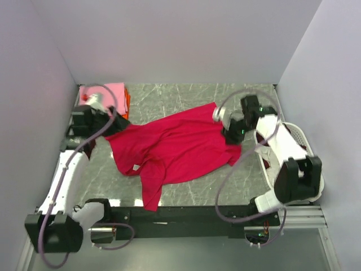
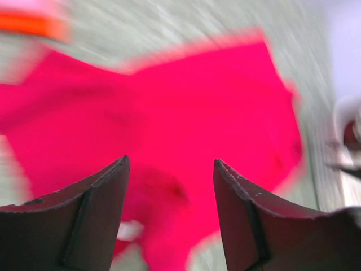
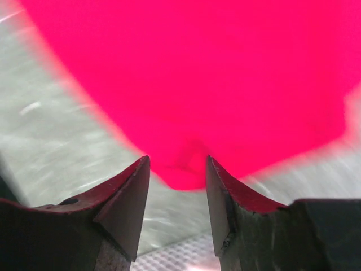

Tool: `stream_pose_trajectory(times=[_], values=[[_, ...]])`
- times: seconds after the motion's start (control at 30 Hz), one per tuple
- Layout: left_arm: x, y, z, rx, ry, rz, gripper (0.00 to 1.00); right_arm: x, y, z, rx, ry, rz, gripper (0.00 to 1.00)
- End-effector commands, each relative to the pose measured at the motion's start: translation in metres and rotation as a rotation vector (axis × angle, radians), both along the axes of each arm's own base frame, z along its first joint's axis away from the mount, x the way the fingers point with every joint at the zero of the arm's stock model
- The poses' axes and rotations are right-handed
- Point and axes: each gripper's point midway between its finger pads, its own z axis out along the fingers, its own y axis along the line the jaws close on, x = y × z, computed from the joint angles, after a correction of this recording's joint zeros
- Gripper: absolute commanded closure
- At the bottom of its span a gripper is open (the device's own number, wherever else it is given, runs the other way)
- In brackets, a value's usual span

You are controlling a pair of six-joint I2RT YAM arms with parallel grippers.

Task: Fold and stack the t-shirts
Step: Flatten the tshirt out

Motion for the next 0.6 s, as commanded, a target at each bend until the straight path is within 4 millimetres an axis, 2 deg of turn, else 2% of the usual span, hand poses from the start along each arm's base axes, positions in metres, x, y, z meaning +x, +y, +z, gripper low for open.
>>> stream_pose_trajectory(times=[0.0, 0.03, 0.07, 0.13, 0.17, 0.23, 0.37, 0.4, 0.47, 0.5, 0.53, 0.57], values=[[-0.056, -0.066, -0.025, -0.057, 0.120, -0.222, 0.35, -0.066, 0.037, -0.019, 0.119, -0.045, 0.412, 0.48], [-0.078, -0.087, -0.024, -0.083, 0.136, -0.273, 0.36, -0.078, 0.038, -0.027, 0.112, -0.048, 0.436, 0.48], [-0.091, -0.093, -0.039, -0.092, 0.178, -0.282, 0.37, -0.079, 0.041, -0.029, 0.105, -0.068, 0.456, 0.48], [-0.121, -0.114, -0.045, -0.140, 0.232, -0.329, 0.38, -0.084, 0.042, -0.035, 0.106, -0.053, 0.436, 0.48], [-0.135, -0.118, -0.058, -0.140, 0.280, -0.340, 0.40, -0.083, 0.044, -0.034, 0.110, -0.053, 0.429, 0.48], [-0.152, -0.128, -0.064, -0.152, 0.316, -0.341, 0.40, -0.083, 0.044, -0.035, 0.121, -0.036, 0.383, 0.48], [-0.158, -0.144, -0.083, -0.176, 0.408, -0.260, 0.38, -0.069, 0.049, -0.035, 0.144, -0.054, 0.287, 0.49], [-0.147, -0.143, -0.092, -0.143, 0.415, -0.189, 0.37, -0.068, 0.049, -0.034, 0.151, -0.049, 0.249, 0.50], [-0.149, -0.161, -0.089, -0.158, 0.437, -0.152, 0.33, -0.066, 0.051, -0.035, 0.162, -0.056, 0.228, 0.50], [-0.137, -0.157, -0.099, -0.100, 0.423, -0.061, 0.32, -0.067, 0.051, -0.036, 0.168, -0.050, 0.216, 0.50], [-0.140, -0.166, -0.101, -0.111, 0.445, -0.029, 0.31, -0.067, 0.052, -0.035, 0.175, -0.056, 0.215, 0.50], [-0.135, -0.170, -0.097, -0.110, 0.442, 0.007, 0.30, -0.067, 0.053, -0.036, 0.178, -0.059, 0.214, 0.50]])
